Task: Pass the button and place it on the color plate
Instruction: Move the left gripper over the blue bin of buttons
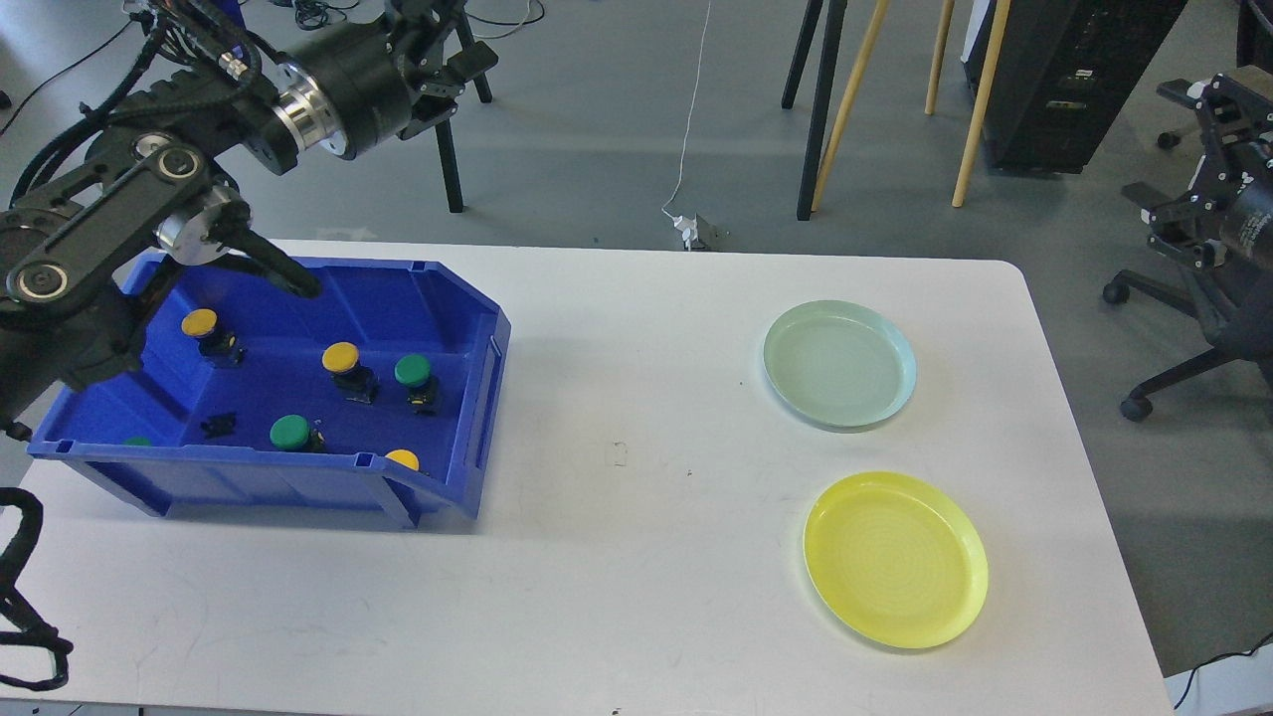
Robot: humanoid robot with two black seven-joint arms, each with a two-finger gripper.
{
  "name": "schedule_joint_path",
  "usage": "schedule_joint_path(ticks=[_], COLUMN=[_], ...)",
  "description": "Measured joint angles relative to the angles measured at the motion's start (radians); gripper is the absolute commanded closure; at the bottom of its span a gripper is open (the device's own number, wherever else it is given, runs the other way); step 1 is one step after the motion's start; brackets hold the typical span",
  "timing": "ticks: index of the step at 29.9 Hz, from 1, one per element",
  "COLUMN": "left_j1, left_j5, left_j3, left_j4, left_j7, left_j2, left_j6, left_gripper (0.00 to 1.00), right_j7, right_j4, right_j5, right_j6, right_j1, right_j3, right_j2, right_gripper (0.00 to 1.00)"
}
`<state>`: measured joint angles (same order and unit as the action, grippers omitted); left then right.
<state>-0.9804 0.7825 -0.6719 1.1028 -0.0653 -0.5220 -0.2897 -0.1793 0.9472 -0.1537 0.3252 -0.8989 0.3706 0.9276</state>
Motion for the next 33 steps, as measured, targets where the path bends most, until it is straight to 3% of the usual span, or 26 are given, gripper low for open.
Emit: schedule_joint_path(ticks=[5,8,14,17,20,33], left_j1=[0.0,-0.001,-0.008,-0.006,0.019,0.082], left_j5=[0.0,-0.016,-0.105,-0.112,-0.107,0.289], left_j3=[-0.008,-0.059,-0.127,-0.122,-0.111,0.124], left_j4=[0.0,-0.022,-0.131,-0.141,-0.131,0.193], left_j7=[-0.012,-0.043,-0.103,-0.147,-0.157,-0.146], left_j2=[0.005,0.009,0.017,0.02,0.002,-0.46], left_j6=[0.028,0.022,-0.125,-0.148,-0.152,-0.15], left_gripper=[0.0,0.0,0.0,0.0,0.0,0.0], right_j7=[0.0,-0.001,-0.055,-0.066,-0.067,-0.056], right_j4=[0.003,0.004,0.004,0.004,0.0,0.001], right_j5=[0.0,0.0,0.0,0.0,0.0,-0.041], right_j6=[0.003,0.01,0.022,0.023,0.023,0.028], right_j1=[-0.001,-0.001,-0.001,0.0,0.0,0.006], right_j3=[0.0,-0.001,-0.001,-0.001,0.0,-0.021], right_j2=[0.0,0.003,0.005,0.006,0.007,0.011], right_gripper=[0.01,0.01,0.02,0.02,0.01,0.01])
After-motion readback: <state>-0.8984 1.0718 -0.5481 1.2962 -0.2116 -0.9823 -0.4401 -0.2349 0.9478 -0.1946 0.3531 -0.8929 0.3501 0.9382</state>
